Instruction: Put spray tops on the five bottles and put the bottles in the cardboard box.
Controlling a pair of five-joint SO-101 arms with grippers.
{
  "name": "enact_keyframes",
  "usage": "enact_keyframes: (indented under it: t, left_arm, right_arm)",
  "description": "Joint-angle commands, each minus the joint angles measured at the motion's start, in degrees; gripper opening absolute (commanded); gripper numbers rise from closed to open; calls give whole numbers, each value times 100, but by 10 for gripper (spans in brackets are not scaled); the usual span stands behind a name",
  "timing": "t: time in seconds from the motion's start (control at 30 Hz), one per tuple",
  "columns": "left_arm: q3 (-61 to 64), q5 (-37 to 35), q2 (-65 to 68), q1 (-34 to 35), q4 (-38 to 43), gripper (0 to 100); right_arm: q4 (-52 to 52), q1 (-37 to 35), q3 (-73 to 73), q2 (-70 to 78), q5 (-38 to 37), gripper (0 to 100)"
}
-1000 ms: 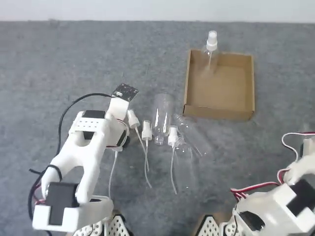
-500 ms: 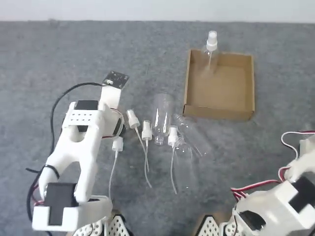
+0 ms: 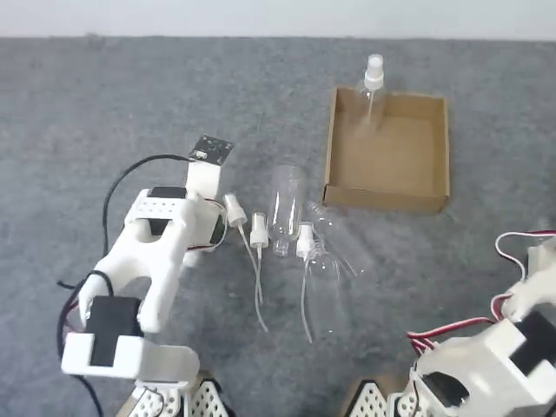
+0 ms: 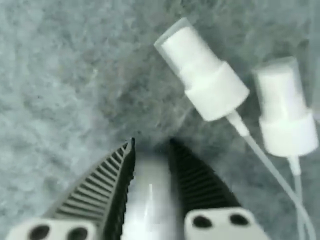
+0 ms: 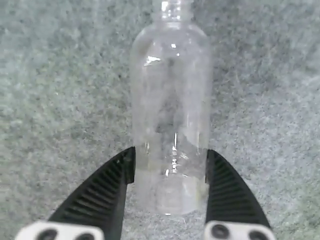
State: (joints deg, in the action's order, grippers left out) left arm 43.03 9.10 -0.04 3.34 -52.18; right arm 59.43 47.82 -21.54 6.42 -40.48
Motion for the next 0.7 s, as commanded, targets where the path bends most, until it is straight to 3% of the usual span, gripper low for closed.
enact_keyframes:
  t: [0.0, 0.13, 0.23, 0.53, 0.67]
  left_arm:
    - [40, -53, -387, -9, -158, 66]
    - [40, 35, -686, 0, -185, 126]
    - [-75, 492, -791, 44, -281, 156]
    - [-453, 905, -1020, 53, -1310, 156]
    - [-233, 1002, -1310, 88, -1275, 156]
  right_arm:
    - [127, -189, -18, 145, 26, 144]
    - [127, -189, -18, 145, 26, 144]
    - [127, -171, -18, 145, 26, 144]
    - [127, -163, -18, 145, 26, 144]
    - [127, -163, -18, 145, 26, 144]
